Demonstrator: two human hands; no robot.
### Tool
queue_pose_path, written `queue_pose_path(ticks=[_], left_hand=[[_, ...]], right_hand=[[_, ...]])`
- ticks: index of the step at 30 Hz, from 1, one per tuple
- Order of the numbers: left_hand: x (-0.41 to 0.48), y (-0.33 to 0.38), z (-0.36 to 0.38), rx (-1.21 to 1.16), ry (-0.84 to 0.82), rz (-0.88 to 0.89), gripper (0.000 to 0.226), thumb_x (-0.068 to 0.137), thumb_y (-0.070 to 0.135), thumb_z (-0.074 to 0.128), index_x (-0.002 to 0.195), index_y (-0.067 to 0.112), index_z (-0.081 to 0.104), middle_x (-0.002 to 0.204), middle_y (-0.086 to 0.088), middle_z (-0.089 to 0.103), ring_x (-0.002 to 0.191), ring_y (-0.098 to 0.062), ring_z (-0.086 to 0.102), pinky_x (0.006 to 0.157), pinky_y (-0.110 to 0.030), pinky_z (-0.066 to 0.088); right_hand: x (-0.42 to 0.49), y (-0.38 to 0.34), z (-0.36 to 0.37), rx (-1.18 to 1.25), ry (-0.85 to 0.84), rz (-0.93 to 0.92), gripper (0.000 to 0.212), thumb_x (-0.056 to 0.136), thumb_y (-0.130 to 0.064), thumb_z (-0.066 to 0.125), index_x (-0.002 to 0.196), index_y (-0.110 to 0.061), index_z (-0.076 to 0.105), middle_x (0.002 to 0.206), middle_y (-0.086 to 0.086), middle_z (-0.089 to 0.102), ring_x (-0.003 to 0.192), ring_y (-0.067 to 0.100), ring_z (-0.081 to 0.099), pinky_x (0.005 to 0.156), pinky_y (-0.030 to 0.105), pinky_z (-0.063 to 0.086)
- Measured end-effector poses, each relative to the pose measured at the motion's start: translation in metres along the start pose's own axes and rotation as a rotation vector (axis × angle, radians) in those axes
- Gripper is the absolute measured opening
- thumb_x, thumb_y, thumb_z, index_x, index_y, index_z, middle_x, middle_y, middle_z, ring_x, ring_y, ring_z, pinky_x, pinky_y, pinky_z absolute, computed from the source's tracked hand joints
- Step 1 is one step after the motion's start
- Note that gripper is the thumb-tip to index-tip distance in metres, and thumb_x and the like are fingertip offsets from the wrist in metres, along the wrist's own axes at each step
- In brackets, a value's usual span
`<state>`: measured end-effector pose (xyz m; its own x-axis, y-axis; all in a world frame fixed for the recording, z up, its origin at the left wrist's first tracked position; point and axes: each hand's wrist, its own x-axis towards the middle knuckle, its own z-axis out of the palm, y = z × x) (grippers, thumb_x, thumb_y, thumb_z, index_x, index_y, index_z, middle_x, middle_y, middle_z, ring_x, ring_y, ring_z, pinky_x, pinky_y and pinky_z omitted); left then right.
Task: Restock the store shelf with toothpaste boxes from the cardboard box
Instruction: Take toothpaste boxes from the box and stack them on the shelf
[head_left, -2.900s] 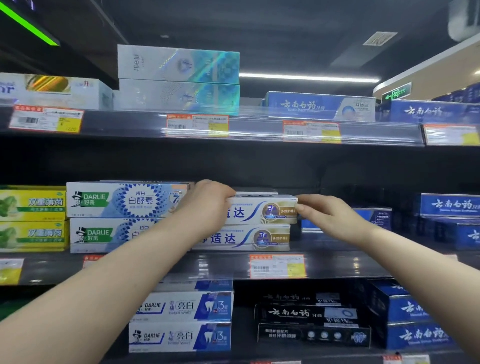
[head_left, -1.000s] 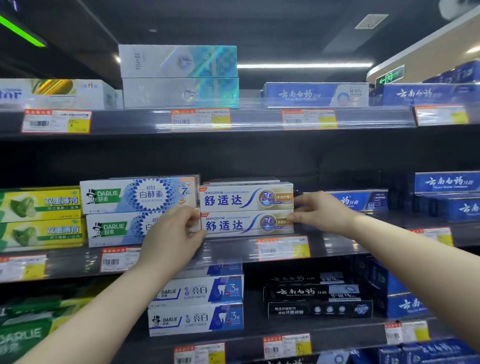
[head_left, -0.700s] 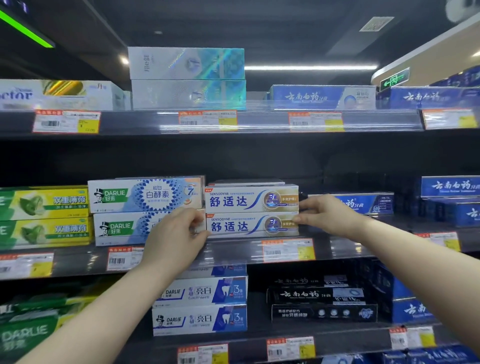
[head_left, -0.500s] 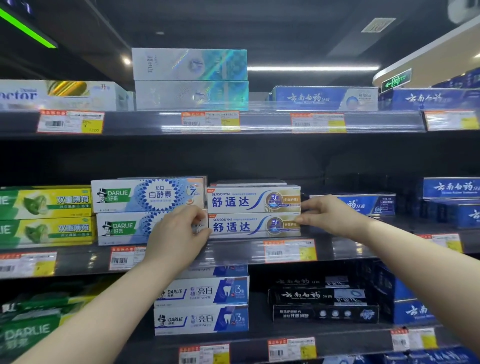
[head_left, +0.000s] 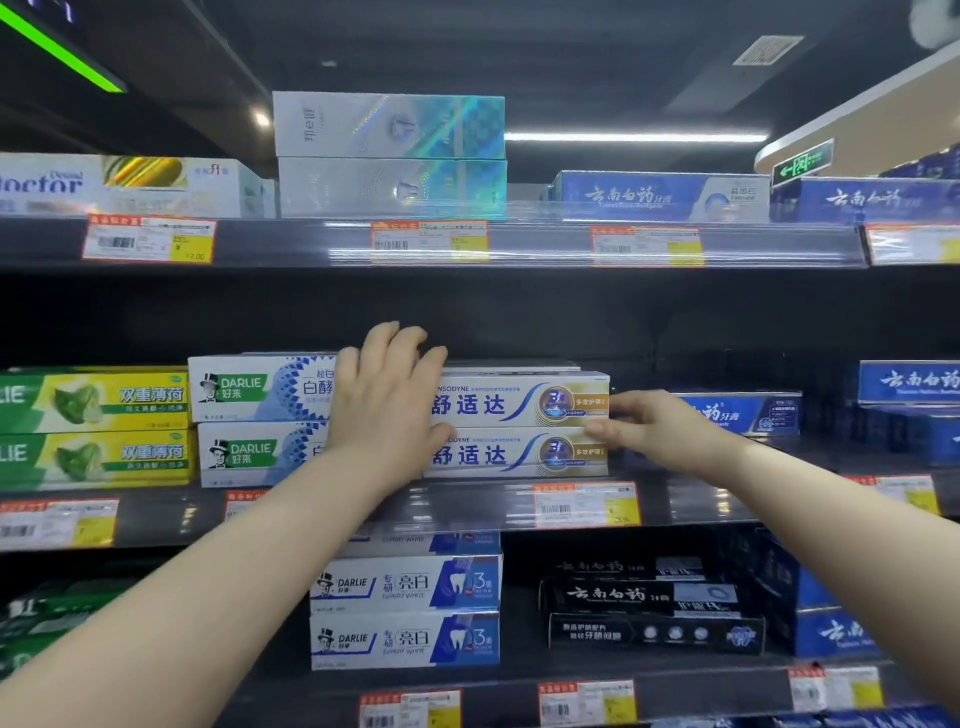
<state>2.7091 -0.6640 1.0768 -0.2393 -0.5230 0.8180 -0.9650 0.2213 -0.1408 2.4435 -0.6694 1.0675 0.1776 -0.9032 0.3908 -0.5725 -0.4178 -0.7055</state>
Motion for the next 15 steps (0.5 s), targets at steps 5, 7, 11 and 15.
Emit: queue_pose_path(ticks=[5, 7, 11, 15], left_hand=[[0.0098, -0.0043, 0.0049, 0.05, -0.08, 0.017, 0.062, 0.074, 0.056, 0.062, 0.125, 0.023, 0.053, 0.149, -0.001, 0.027, 0.141, -0.024, 0.007, 0.102, -0.041, 0.008], [0.0093, -0.0061, 0.0049, 0.028, -0.084, 0.012, 0.061, 0.073, 0.056, 0.063, 0.123, 0.023, 0.054, 0.148, -0.001, 0.03, 0.14, -0.024, 0.009, 0.104, -0.042, 0.01], [0.008, -0.007, 0.0046, 0.007, -0.074, 0.005, 0.061, 0.072, 0.055, 0.064, 0.123, 0.022, 0.054, 0.145, -0.001, 0.034, 0.14, -0.024, 0.013, 0.104, -0.043, 0.013], [0.0075, -0.0095, 0.0063, -0.026, -0.06, 0.007, 0.062, 0.07, 0.055, 0.067, 0.122, 0.023, 0.054, 0.142, -0.002, 0.038, 0.139, -0.025, 0.017, 0.102, -0.041, 0.012]], right_hand=[[-0.0019, -0.0025, -0.0016, 0.001, -0.011, 0.006, 0.02, 0.084, -0.026, 0.063, 0.103, -0.02, 0.066, 0.089, -0.014, 0.07, 0.07, -0.012, 0.064, 0.061, -0.001, 0.042], [-0.002, -0.0029, -0.0022, -0.01, -0.013, 0.006, 0.02, 0.084, -0.028, 0.063, 0.103, -0.022, 0.066, 0.089, -0.014, 0.07, 0.07, -0.014, 0.064, 0.061, -0.001, 0.042], [-0.001, -0.0039, -0.002, -0.01, -0.019, 0.017, 0.02, 0.084, -0.029, 0.063, 0.103, -0.023, 0.065, 0.091, -0.013, 0.07, 0.072, -0.013, 0.064, 0.062, -0.001, 0.043], [-0.0013, -0.0028, -0.0015, 0.008, -0.017, 0.015, 0.015, 0.084, -0.026, 0.063, 0.099, -0.024, 0.065, 0.087, -0.013, 0.07, 0.067, -0.012, 0.064, 0.058, 0.0, 0.042]])
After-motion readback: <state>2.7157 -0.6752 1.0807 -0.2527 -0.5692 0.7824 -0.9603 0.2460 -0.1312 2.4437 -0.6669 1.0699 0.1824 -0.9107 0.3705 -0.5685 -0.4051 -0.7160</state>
